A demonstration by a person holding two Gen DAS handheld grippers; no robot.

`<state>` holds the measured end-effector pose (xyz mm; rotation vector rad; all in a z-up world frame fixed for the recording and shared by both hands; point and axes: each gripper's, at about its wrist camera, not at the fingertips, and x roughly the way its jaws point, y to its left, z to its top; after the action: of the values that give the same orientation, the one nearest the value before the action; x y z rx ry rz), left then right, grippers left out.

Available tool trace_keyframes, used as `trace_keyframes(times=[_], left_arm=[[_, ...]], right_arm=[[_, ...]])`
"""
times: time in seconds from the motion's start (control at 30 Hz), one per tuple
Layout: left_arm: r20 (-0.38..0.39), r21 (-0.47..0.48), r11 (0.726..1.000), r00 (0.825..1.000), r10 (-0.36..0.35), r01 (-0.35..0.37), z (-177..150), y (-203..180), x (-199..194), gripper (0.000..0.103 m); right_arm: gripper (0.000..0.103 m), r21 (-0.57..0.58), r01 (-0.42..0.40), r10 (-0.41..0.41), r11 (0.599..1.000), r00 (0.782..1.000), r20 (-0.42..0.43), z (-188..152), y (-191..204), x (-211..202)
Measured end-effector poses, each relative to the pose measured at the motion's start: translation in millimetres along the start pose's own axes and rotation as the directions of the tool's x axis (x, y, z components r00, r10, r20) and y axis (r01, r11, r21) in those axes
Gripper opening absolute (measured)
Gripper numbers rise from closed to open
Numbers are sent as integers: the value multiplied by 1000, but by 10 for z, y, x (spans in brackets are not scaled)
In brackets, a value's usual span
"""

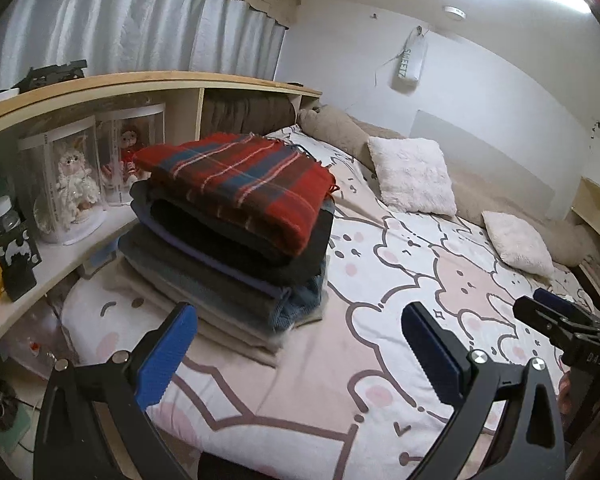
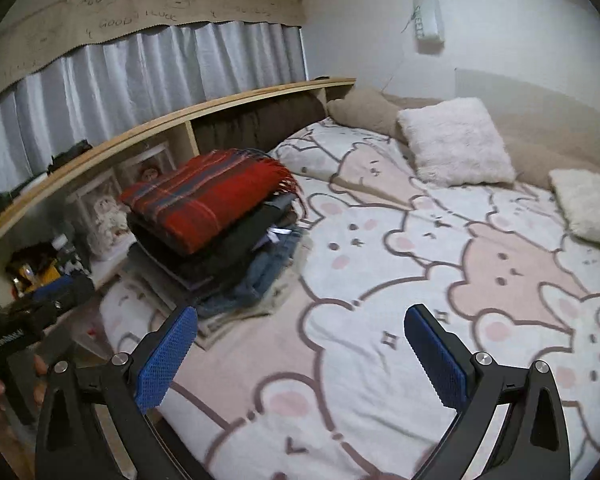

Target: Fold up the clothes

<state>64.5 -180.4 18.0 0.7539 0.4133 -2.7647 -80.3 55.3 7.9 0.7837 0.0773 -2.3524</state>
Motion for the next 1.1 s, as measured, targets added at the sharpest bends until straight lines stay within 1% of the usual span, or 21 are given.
trace_keyframes(times=[0.07, 0.2, 0.3, 0.4, 0.47, 0.57, 0.67, 0.77, 0.93, 1.1], left_arm=[[10, 11, 1000, 1000, 10, -10, -40, -38, -58, 103], [25, 38, 999, 999, 33, -34, -98, -113, -143, 103], [19, 33, 999, 1000, 20, -20, -130, -134, -178, 103], [12, 29, 1000, 1000, 12, -12, -163, -149, -184, 103], [-3, 35, 999, 1000, -4, 4, -189, -171, -171, 103], [-21, 58, 998, 1000, -6, 7, -224, -214, -139, 103], [-15, 86, 996, 999, 29, -28, -244, -248, -135, 103], [-10, 92, 995, 999, 44, -43, -240, -272, -148, 103], [8, 109, 993, 999, 49, -50, -232, -303, -185, 103], [34, 114, 992, 998, 54, -58, -208, -326, -226, 103]], right_arm=[[103, -6, 15, -15, 1000, 1000, 11, -46, -44, -87], [103, -2, 109, -108, 994, 993, 38, -148, -158, -240], [103, 17, 78, -78, 997, 997, 29, -198, -260, -290], [103, 28, 83, -84, 996, 996, 30, -229, -318, -328], [103, 18, 108, -108, 994, 994, 31, -245, -324, -344], [103, -12, 135, -135, 991, 991, 28, -262, -298, -371], [103, -52, 164, -162, 985, 986, 28, -270, -256, -410], [103, -81, 177, -175, 981, 984, 35, -271, -225, -465], [103, -103, 188, -184, 977, 982, 39, -244, -198, -550], [103, -90, 185, -181, 979, 982, 53, -213, -216, -639]])
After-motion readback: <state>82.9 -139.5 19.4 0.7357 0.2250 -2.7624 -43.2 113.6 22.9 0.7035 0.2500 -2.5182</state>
